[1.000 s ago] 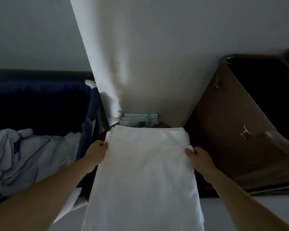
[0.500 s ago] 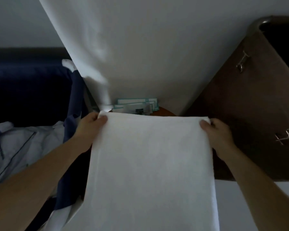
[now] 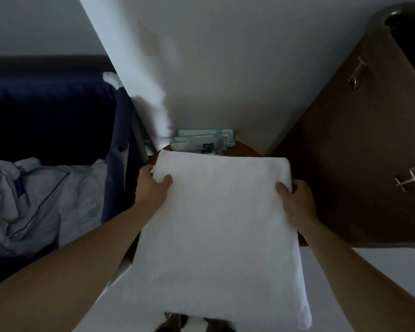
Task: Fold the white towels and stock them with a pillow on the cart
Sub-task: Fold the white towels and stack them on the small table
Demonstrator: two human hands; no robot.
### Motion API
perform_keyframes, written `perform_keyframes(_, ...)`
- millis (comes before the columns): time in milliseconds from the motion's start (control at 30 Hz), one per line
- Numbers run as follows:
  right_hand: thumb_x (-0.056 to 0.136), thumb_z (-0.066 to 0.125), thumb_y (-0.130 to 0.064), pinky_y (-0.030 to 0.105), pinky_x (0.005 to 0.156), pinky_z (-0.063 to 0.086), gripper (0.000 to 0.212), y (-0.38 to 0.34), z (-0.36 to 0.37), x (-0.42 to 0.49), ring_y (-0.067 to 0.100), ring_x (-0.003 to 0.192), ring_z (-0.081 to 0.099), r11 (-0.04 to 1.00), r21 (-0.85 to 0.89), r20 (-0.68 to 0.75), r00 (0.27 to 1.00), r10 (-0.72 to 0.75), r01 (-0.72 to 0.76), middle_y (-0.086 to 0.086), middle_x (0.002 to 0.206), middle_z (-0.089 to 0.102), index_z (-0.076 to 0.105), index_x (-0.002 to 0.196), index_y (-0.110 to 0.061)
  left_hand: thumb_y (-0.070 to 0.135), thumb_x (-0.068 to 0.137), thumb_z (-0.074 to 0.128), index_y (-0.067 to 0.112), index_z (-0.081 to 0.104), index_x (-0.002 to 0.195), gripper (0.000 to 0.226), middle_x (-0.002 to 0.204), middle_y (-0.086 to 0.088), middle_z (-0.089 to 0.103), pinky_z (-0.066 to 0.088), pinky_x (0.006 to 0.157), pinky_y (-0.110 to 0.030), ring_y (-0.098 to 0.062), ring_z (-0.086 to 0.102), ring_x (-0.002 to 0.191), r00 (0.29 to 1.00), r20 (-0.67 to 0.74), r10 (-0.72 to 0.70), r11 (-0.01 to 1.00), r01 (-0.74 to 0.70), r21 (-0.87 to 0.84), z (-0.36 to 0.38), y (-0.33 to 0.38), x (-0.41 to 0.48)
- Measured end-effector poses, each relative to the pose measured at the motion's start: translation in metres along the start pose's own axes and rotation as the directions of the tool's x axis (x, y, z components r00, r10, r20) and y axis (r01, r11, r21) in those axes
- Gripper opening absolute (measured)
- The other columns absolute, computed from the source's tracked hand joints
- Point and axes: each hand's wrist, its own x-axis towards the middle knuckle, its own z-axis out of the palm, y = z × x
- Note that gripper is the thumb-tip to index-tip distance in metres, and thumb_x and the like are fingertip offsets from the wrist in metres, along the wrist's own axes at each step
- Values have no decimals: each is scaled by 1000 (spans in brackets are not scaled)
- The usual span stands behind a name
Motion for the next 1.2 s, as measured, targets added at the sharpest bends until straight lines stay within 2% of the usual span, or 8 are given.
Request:
perform_keyframes(100, 91, 65, -40, 46, 91, 52, 50, 17, -5, -35, 32, 102, 61, 992, -120, -11, 1000, -27, 26, 12, 122, 59, 55, 129, -9, 34, 90, 69, 15, 31, 146, 70, 130, -3, 54, 48, 83, -35, -23, 57, 107, 999, 25, -47, 999, 47, -20, -13, -28, -32)
perform_keyframes(267, 90, 64, -46, 34, 71, 44, 41, 50, -18, -95, 22, 83, 57, 978, -202, -10, 999, 48, -49, -1, 98, 61, 58, 117, -16, 40, 91, 69, 15, 30, 149, 75, 134, -5, 55, 45, 68, -23, -17, 58, 97, 986, 124, -109, 994, 106, 26, -32, -75, -74)
perform_keyframes(367, 92, 57, -52, 37, 75, 48, 45, 68, -23, -126, 26, 91, 60, 965, -232, 33, 990, 134, -123, 3, 106, 64, 56, 118, -15, 39, 92, 67, 15, 32, 149, 70, 124, 2, 54, 38, 61, -15, 0, 50, 81, 984, 160, -75, 996, 67, 57, -37, -91, -98)
perform_keyframes(467, 94, 50, -52, 40, 79, 48, 51, 85, -21, -153, 31, 95, 59, 949, -270, 43, 983, 178, -160, 8, 109, 62, 56, 121, -9, 40, 94, 64, 14, 31, 149, 69, 115, 7, 49, 36, 59, -16, -8, 52, 84, 986, 146, -76, 996, 67, 63, -42, -102, -121)
perform_keyframes(667, 98, 39, -55, 42, 81, 45, 56, 100, -17, -186, 39, 101, 58, 939, -318, -54, 991, 124, -134, 18, 114, 63, 57, 117, -5, 40, 97, 56, 4, 50, 129, 48, 112, -6, 59, 40, 74, -31, -22, 53, 88, 988, 97, -124, 982, 108, 156, -50, -121, -158)
perform_keyframes(867, 96, 31, -60, 44, 83, 48, 62, 93, -12, -189, 40, 98, 60, 956, -238, -133, 981, 143, -172, 19, 107, 65, 59, 111, -7, 35, 99, 54, 9, 52, 101, 26, 94, -3, 58, 34, 53, -27, -13, 50, 69, 989, 135, -62, 968, 27, 248, -57, -124, -156)
perform_keyframes(1033, 83, 58, -54, 48, 77, 59, 54, 101, -7, -198, 34, 82, 64, 956, -29, -85, 954, 288, -291, 13, 102, 65, 60, 106, -5, 42, 80, 69, 12, 61, 105, 40, 98, -5, 68, 51, 58, -28, -26, 66, 89, 892, 282, -353, 928, 373, -21, -63, -135, -154)
perform_keyframes(1200, 79, 76, -42, 36, 58, 59, 40, 91, -21, -187, 22, 77, 62, 950, 72, -37, 951, 309, -305, 9, 97, 66, 64, 97, -8, 32, 73, 79, 2, 68, 105, 45, 98, -14, 73, 56, 58, -39, -36, 70, 86, 832, 367, -417, 847, 502, -175, -61, -131, -138)
